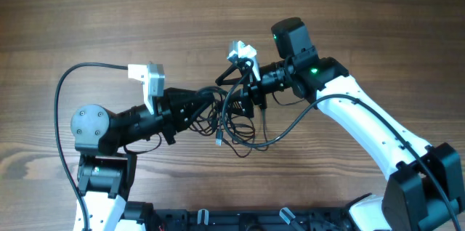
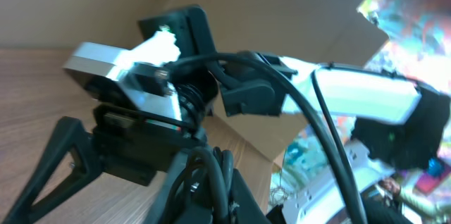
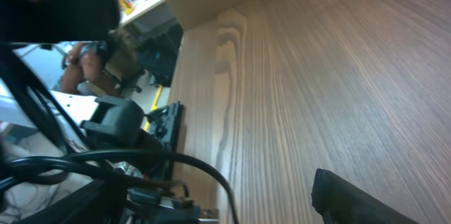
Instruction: Untangle cables
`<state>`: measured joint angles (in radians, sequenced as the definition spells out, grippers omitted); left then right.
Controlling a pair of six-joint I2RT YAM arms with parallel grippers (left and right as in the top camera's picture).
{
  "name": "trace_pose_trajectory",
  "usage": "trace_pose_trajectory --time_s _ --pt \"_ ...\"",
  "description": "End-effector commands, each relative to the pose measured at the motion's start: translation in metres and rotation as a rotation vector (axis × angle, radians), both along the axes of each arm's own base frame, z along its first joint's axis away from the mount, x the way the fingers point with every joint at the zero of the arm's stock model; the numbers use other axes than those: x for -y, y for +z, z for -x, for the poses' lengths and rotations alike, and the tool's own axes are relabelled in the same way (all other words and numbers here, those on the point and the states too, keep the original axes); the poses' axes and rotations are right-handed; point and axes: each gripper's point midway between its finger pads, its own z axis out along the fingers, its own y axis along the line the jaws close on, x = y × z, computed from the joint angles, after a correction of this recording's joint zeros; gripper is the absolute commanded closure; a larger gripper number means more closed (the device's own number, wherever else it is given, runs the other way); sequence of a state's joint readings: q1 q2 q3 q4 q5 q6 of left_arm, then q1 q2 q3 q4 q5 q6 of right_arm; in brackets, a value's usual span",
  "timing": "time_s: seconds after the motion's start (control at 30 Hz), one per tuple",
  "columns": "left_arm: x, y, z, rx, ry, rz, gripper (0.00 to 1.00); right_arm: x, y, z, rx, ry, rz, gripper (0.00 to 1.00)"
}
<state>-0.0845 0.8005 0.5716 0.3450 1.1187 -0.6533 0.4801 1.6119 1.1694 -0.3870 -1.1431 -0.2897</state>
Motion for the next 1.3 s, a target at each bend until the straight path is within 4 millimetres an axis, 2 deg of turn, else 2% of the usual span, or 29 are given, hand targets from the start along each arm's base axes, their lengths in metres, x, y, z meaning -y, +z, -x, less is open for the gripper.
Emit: trace_pose_trajectory --time_s 0.0,0.13,0.23,0.27,0.33,0.4,0.47,0.5,0.53,0.6,0.7,0.73,0.77,0.83,0.87,0.9,0.97,1.07,1.17,1.27 --pt "-0.006 0.012 -0.011 -0.029 0.074 0.036 0.96 -0.001 0.007 0.009 -0.034 0.047 -0.042 0.13" --pt "-0.006 0.011 -0.011 -0.029 0.073 0.036 0.96 0.0 0.006 0.012 -0.055 0.05 -0.038 0.12" --pt "-0.005 0.011 -0.01 -0.046 0.066 0.043 0.96 -0.003 0.013 0.012 -0.022 0.073 -0.074 0.11" --pt "-0.004 0.011 -0.009 -0.067 0.059 0.052 0.96 -0.004 0.014 0.01 0.0 0.069 -0.078 0.03" --pt "0.001 0.012 -0.006 -0.087 0.039 0.06 0.96 -0.01 0.017 0.002 0.044 0.045 -0.081 0.02" --pt "0.007 0.012 -0.001 -0.088 0.01 0.059 0.96 -0.018 0.025 -0.003 0.072 0.037 -0.109 0.19" --pt "0.014 0.014 0.005 -0.075 -0.02 0.06 0.96 -0.029 0.032 -0.006 0.091 0.042 -0.146 0.42" --pt "0.016 0.016 0.007 -0.066 -0.032 0.064 0.96 -0.033 0.033 -0.006 0.094 0.051 -0.158 0.46" --pt "0.018 0.02 0.01 -0.053 -0.041 0.07 0.96 -0.035 0.033 -0.002 0.095 0.077 -0.17 0.49" --pt "0.018 0.026 0.012 -0.018 -0.046 0.08 0.96 -0.037 0.029 0.004 0.067 0.115 -0.181 0.47" --pt "0.018 0.032 0.013 0.019 -0.047 0.086 0.96 -0.033 0.019 -0.006 0.04 0.084 -0.156 0.47" --pt "0.017 0.033 0.012 0.009 -0.042 0.093 0.96 -0.029 0.016 -0.013 0.039 0.054 -0.144 0.46" --pt "0.015 0.034 0.008 -0.024 -0.023 0.111 0.96 -0.022 0.012 -0.025 0.029 0.006 -0.124 0.39" --pt "0.01 0.033 -0.002 -0.098 0.029 0.146 0.96 -0.005 0.01 -0.046 -0.039 -0.085 -0.103 0.13" --pt "0.004 0.03 -0.011 -0.174 0.078 0.178 0.96 0.01 0.01 -0.06 -0.103 -0.148 -0.095 0.0" --pt "-0.003 0.024 -0.024 -0.267 0.149 0.214 0.96 0.025 0.01 -0.073 -0.15 -0.204 -0.092 0.0" --pt "-0.021 -0.001 -0.051 -0.483 0.322 0.279 0.96 0.06 0.007 -0.098 -0.247 -0.325 -0.086 0.0" --pt "-0.054 -0.048 -0.077 -0.829 0.603 0.422 0.96 0.106 0.0 -0.121 -0.434 -0.485 -0.081 0.0" --pt "-0.077 -0.073 -0.085 -1.134 0.769 0.683 0.96 0.131 -0.006 -0.118 -0.575 -0.522 -0.08 0.0" --pt "-0.085 -0.078 -0.089 -1.218 0.814 0.79 0.96 0.121 -0.01 -0.094 -0.576 -0.427 -0.07 0.0"
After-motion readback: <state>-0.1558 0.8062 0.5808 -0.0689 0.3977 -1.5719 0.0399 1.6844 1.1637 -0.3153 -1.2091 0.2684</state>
